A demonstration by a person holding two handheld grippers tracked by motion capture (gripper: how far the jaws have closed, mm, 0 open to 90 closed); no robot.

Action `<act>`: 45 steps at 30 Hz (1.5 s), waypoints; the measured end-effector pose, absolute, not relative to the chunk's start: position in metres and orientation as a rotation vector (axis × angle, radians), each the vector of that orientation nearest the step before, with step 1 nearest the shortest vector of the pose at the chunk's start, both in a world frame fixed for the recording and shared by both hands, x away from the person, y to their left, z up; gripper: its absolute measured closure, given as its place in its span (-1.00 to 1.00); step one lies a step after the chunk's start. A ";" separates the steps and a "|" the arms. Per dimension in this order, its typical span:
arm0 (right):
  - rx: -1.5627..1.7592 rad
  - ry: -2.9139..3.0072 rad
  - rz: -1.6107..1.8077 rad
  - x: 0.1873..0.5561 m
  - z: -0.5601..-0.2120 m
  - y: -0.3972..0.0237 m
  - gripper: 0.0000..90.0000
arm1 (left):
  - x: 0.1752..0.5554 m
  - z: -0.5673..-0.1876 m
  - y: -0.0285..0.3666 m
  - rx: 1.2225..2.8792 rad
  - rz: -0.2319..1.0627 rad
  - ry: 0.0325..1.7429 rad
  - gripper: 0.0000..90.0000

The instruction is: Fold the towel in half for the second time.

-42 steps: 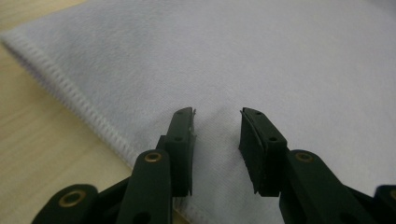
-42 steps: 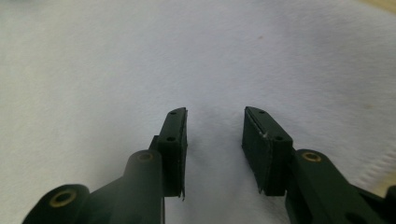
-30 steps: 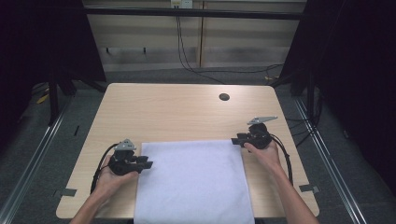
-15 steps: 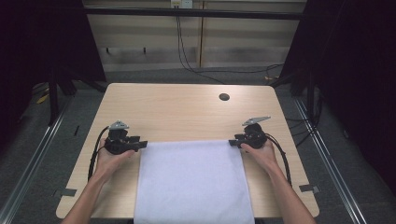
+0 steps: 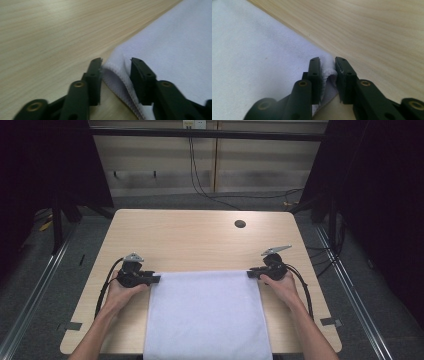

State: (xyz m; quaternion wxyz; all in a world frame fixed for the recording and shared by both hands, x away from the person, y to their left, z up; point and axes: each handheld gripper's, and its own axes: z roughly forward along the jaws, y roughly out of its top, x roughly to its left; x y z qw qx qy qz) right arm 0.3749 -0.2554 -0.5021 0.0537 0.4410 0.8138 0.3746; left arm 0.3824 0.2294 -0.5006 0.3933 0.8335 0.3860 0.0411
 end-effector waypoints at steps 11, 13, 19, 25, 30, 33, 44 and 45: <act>1.346 2.471 1.215 0.373 -0.484 -0.262 0.91 | 0.382 -0.486 0.231 2.098 0.114 0.941 0.87; 1.337 2.445 1.236 0.375 -0.475 -0.263 0.91 | 0.384 -0.481 0.231 2.074 0.122 0.942 0.88; 1.299 2.385 1.261 0.387 -0.447 -0.263 0.92 | 0.397 -0.458 0.233 2.032 0.163 0.938 0.87; 1.316 2.315 1.293 0.408 -0.427 -0.267 0.92 | 0.414 -0.433 0.232 2.003 0.226 0.942 0.89; 1.297 2.257 1.304 0.422 -0.404 -0.268 0.93 | 0.426 -0.419 0.224 1.948 0.293 0.964 0.90; 1.284 2.231 1.308 0.426 -0.393 -0.271 0.93 | 0.432 -0.410 0.222 1.936 0.309 0.957 0.91; 1.180 2.208 1.385 0.402 -0.375 -0.278 0.95 | 0.413 -0.389 0.224 1.876 0.307 0.874 0.92; 1.160 2.218 1.406 0.396 -0.376 -0.279 0.95 | 0.408 -0.393 0.225 1.865 0.275 0.877 0.92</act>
